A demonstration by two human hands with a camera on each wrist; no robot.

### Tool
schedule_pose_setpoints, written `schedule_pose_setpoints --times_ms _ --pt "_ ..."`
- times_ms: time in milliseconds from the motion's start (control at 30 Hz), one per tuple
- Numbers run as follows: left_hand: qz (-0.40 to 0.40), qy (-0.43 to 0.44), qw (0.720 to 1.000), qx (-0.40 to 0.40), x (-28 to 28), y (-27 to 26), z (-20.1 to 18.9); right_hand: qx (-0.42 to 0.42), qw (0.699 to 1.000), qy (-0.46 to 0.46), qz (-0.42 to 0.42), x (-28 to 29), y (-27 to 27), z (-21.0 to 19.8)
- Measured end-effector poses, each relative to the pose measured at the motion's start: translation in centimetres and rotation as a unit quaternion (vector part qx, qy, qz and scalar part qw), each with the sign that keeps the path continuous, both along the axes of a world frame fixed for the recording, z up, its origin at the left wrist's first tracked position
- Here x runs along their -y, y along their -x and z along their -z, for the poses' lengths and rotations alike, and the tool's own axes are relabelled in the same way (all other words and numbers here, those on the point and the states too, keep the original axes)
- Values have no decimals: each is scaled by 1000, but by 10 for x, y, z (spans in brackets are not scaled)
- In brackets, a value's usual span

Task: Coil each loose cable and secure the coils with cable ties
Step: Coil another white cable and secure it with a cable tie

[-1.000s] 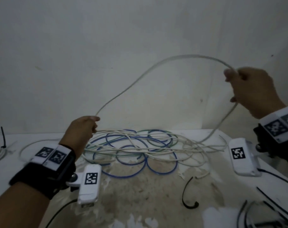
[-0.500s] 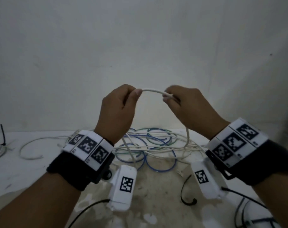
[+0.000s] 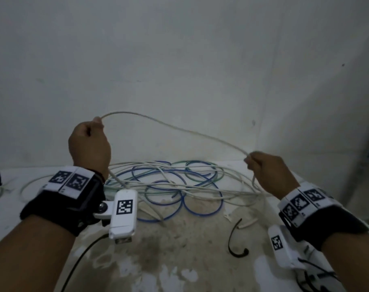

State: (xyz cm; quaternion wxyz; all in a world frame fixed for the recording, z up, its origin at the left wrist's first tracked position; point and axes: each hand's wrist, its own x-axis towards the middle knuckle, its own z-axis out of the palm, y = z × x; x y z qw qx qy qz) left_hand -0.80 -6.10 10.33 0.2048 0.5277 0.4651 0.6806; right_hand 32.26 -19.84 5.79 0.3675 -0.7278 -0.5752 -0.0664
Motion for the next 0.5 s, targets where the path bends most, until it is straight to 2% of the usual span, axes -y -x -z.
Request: schedule_pose_setpoints --times_ms 100,200,233,300,333,367,433,500 --pt "49 32 998 -34 -5 -1 9 -17 985 -170 -14 2 11 -32" --pt "40 100 979 -176 4 -12 12 25 969 -245 -17 -1 23 -62" --pt "12 84 973 -214 11 -16 11 38 967 -252 -24 -4 28 -68" --pt "-32 -66 967 -245 26 -26 11 59 966 -250 -42 -10 43 -75" --pt "-12 -110 965 -236 33 -33 12 68 966 -243 -51 -13 52 -76" --pt "55 -112 967 -221 40 -41 12 74 968 -233 -58 -15 62 -75" --pt "255 20 955 -150 60 -59 6 88 973 -199 -80 -19 84 -69" --pt "383 163 909 -8 72 -71 1 122 974 -158 -111 -21 107 -59"
